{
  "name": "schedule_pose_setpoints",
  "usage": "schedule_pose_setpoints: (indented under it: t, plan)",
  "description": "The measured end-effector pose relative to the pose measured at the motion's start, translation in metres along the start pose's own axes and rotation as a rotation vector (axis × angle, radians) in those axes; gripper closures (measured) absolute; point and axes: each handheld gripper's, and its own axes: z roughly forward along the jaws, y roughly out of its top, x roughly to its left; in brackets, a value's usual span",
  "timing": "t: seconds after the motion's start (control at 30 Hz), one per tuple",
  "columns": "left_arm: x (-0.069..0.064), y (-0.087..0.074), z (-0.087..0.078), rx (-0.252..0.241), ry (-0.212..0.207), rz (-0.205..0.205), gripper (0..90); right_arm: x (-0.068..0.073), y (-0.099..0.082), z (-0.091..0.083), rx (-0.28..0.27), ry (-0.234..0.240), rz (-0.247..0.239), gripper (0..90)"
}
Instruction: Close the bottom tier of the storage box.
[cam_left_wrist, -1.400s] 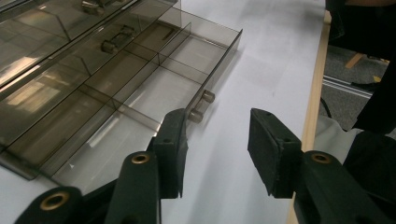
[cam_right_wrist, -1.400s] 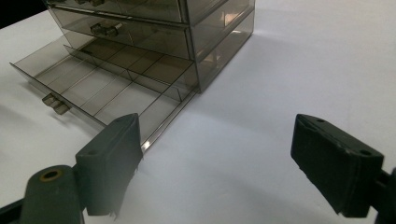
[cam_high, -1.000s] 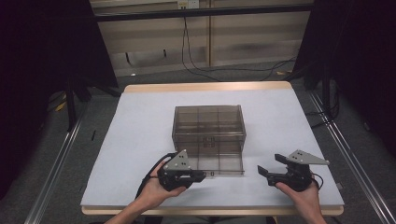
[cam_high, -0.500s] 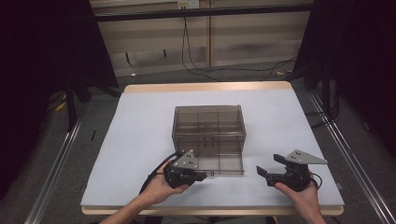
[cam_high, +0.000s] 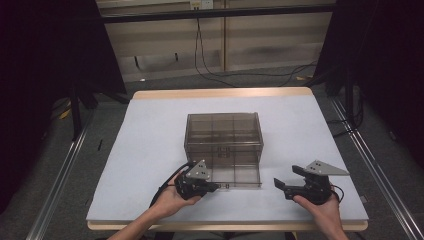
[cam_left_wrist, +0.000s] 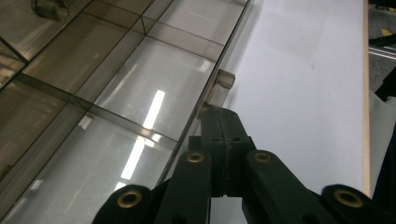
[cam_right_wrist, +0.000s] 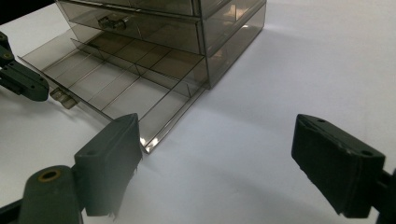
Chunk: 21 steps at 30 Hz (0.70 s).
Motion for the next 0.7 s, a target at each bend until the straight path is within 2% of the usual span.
schedule_pose_setpoints:
  t: [0.07, 0.23, 0.47, 0.67, 0.7]
  plan:
    - [-0.0002, 0.0001, -0.0003, 0.021, 0.006, 0.002, 90.0, -0.0003, -0.0001, -0.0001, 0.0, 0.002, 0.001, 15.7]
    - [0.0018, -0.0007, 0.0007, 0.0, 0.007, -0.012, 90.0, -0.0004, -0.0001, -0.0003, 0.003, 0.012, -0.007, 15.3]
    - [0.0008, 0.0003, -0.0005, 0.02, 0.022, 0.001, 90.0, -0.0002, 0.0, -0.0003, 0.003, 0.009, -0.002, 15.3]
    - [0.0015, 0.0012, 0.0006, 0.015, 0.019, 0.004, 90.0, -0.0002, 0.0, -0.0004, 0.004, 0.009, -0.002, 15.3]
    - [0.0014, 0.0017, -0.0002, 0.028, 0.022, 0.007, 90.0, -0.0001, 0.0, -0.0003, 0.004, 0.01, -0.004, 15.3]
